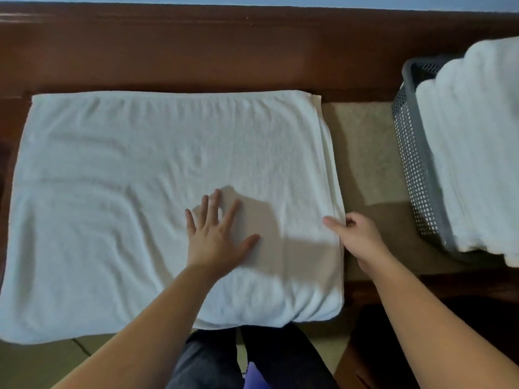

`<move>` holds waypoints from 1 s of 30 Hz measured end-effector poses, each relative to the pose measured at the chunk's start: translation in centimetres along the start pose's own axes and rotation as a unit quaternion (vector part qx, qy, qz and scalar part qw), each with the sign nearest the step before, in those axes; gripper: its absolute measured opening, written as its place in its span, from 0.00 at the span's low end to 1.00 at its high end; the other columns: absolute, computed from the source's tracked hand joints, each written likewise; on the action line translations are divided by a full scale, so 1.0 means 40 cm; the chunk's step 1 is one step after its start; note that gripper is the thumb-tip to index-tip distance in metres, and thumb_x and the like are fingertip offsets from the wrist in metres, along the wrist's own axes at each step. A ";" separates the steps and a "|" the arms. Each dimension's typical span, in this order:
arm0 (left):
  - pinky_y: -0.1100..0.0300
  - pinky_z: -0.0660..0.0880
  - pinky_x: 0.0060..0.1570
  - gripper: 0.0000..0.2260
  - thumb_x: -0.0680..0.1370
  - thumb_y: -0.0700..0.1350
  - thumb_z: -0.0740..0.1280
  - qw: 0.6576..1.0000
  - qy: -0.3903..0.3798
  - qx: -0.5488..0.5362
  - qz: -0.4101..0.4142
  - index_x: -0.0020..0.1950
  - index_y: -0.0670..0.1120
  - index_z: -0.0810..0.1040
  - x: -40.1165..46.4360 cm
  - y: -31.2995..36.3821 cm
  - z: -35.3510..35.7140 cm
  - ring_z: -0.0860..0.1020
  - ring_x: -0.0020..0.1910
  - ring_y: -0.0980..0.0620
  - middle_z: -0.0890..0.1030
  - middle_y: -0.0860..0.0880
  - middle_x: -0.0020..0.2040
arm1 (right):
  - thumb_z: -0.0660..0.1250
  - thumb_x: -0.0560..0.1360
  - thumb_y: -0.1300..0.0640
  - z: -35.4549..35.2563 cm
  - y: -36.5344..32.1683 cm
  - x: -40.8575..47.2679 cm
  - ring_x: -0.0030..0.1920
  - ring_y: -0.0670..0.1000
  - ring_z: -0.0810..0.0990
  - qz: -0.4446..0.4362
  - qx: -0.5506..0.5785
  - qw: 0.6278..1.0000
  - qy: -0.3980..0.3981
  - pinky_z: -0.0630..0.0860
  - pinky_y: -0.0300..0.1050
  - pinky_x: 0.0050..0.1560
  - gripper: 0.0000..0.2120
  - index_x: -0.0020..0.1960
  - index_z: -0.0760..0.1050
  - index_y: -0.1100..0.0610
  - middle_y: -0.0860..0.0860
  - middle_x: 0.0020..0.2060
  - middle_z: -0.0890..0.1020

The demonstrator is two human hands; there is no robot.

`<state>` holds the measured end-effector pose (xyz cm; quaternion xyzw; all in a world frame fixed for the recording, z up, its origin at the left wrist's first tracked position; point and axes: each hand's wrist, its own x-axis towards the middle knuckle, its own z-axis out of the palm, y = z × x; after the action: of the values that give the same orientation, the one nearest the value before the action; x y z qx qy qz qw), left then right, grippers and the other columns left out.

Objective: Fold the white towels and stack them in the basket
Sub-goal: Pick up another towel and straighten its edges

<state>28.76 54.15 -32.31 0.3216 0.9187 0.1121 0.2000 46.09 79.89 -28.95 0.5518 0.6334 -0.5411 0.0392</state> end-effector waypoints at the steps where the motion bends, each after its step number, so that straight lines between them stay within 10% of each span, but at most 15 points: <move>1: 0.34 0.35 0.78 0.42 0.74 0.80 0.53 1.000 -0.017 0.015 0.007 0.84 0.63 0.50 -0.041 0.026 0.016 0.35 0.83 0.47 0.38 0.49 0.85 | 0.77 0.76 0.50 -0.009 0.013 -0.019 0.43 0.44 0.85 -0.001 0.008 1.000 -0.007 0.77 0.38 0.39 0.09 0.47 0.81 0.55 0.45 0.40 0.87; 6: 0.27 0.37 0.75 0.44 0.73 0.80 0.50 0.993 -0.087 0.072 -0.016 0.83 0.65 0.37 -0.148 0.087 0.072 0.32 0.82 0.42 0.27 0.50 0.82 | 0.75 0.78 0.50 -0.056 0.092 -0.082 0.53 0.46 0.86 0.022 -0.065 0.988 -0.142 0.81 0.49 0.58 0.12 0.60 0.83 0.51 0.45 0.51 0.88; 10: 0.25 0.37 0.74 0.45 0.73 0.80 0.54 0.992 -0.109 0.056 -0.027 0.82 0.66 0.36 -0.138 0.095 0.068 0.30 0.81 0.42 0.26 0.51 0.81 | 0.71 0.79 0.46 -0.087 0.134 -0.120 0.46 0.51 0.82 0.009 -0.072 0.992 -0.103 0.76 0.48 0.47 0.18 0.55 0.80 0.62 0.61 0.51 0.85; 15: 0.26 0.36 0.74 0.46 0.72 0.79 0.57 0.991 -0.124 0.055 -0.021 0.81 0.67 0.35 -0.138 0.092 0.057 0.30 0.82 0.43 0.26 0.52 0.81 | 0.78 0.76 0.51 -0.092 0.155 -0.191 0.42 0.44 0.86 0.061 -0.122 0.955 -0.263 0.79 0.40 0.43 0.13 0.59 0.83 0.49 0.46 0.48 0.89; 23: 0.32 0.37 0.78 0.45 0.74 0.75 0.60 0.991 -0.129 0.038 0.020 0.82 0.67 0.37 -0.154 0.057 0.045 0.31 0.82 0.46 0.27 0.53 0.82 | 0.68 0.82 0.44 -0.145 0.207 -0.206 0.33 0.48 0.76 0.112 -0.294 0.925 -0.214 0.72 0.44 0.35 0.13 0.53 0.83 0.53 0.53 0.42 0.87; 30: 0.47 0.45 0.82 0.33 0.81 0.65 0.62 0.996 -0.085 0.006 -0.001 0.84 0.63 0.53 -0.221 -0.031 0.002 0.43 0.84 0.48 0.43 0.51 0.86 | 0.66 0.80 0.45 -0.078 0.088 -0.218 0.37 0.51 0.81 0.076 -0.559 0.815 -0.130 0.78 0.45 0.41 0.14 0.45 0.79 0.55 0.52 0.39 0.84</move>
<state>34.45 47.58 -30.18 0.3301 0.8995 0.0783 0.2753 53.80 75.77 -24.30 0.4055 0.7718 -0.1557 0.4643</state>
